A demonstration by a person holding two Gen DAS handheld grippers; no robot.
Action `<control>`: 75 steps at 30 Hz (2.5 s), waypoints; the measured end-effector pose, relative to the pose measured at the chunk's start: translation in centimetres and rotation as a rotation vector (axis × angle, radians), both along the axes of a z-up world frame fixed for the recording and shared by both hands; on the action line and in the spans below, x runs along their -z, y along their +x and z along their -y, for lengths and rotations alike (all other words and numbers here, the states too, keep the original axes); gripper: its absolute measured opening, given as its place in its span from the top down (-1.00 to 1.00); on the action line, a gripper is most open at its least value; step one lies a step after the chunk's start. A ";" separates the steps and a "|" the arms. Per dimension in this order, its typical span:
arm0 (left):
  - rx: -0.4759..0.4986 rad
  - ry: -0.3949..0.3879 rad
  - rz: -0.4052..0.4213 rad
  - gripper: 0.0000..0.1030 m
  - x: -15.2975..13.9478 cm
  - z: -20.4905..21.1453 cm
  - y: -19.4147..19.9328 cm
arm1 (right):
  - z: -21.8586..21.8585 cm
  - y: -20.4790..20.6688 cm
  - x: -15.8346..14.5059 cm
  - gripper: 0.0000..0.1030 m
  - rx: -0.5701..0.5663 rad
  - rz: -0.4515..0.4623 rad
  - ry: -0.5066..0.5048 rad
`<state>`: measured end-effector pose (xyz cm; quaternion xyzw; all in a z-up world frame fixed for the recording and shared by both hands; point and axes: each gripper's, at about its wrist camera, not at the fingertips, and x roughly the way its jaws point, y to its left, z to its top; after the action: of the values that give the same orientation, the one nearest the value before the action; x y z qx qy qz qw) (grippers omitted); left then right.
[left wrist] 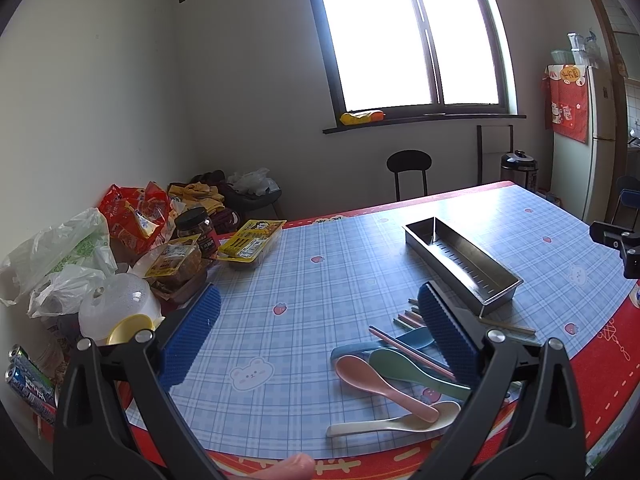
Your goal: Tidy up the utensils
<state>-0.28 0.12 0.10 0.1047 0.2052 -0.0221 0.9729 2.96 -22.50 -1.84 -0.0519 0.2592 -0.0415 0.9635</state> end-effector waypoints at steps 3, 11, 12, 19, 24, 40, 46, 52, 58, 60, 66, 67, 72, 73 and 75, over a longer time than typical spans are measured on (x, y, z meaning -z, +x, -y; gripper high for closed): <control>0.001 0.000 0.001 -0.89 0.0 0.0 0.0 | 0.0 0.0 0.0 -0.91 0.000 0.001 0.000; 0.003 -0.001 0.002 -0.89 -0.2 0.0 0.0 | 0.0 -0.1 0.1 -0.91 0.002 0.001 0.001; 0.003 0.000 0.003 -0.89 -0.2 0.0 0.0 | 0.1 -0.1 0.1 -0.91 0.001 0.002 0.001; -0.001 0.001 0.003 -0.89 -0.7 -0.5 -0.2 | 0.1 -0.2 0.2 -0.91 0.000 0.001 0.002; -0.004 -0.013 -0.014 -0.89 -0.8 -0.8 -0.2 | 0.1 -0.2 0.3 -0.91 -0.007 0.001 0.012; -0.012 -0.053 -0.159 -0.89 4.1 -3.5 1.6 | -2.9 2.4 5.5 -0.91 -0.203 -0.084 0.088; -0.026 -0.084 -0.226 -0.89 7.1 -4.9 1.7 | -4.9 3.9 8.8 -0.91 -0.270 -0.170 0.088; -0.011 -0.119 -0.312 -0.87 10.3 -5.0 1.3 | -6.6 4.4 11.4 -0.91 -0.343 -0.224 0.057; 0.015 -0.133 -0.372 -0.46 12.5 -4.2 1.3 | -6.8 4.4 12.4 -0.62 -0.415 -0.250 0.119; 0.017 -0.141 -0.378 -0.43 12.8 -4.1 1.4 | -6.7 4.6 12.7 -0.45 -0.423 -0.262 0.133; 0.055 -0.179 -0.381 -0.01 12.9 -3.4 2.4 | -6.3 5.6 13.9 0.35 -0.451 -0.293 0.200; 0.063 -0.191 -0.382 0.05 13.0 -3.3 2.6 | -6.3 5.9 14.2 0.55 -0.455 -0.303 0.208; 0.091 -0.236 -0.406 0.19 13.5 -2.6 3.8 | -7.7 7.3 15.2 0.81 -0.523 -0.348 0.247; 0.093 -0.240 -0.411 0.19 13.7 -2.4 4.0 | -8.0 7.6 15.3 0.81 -0.533 -0.355 0.254; 0.095 -0.242 -0.419 0.19 13.9 -2.1 4.4 | -8.7 8.2 15.3 0.81 -0.554 -0.365 0.261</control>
<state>4.16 2.25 -13.83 -0.0101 0.3932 -0.1136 0.9124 11.21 -13.80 -17.15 -0.0031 0.4063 0.2646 0.8746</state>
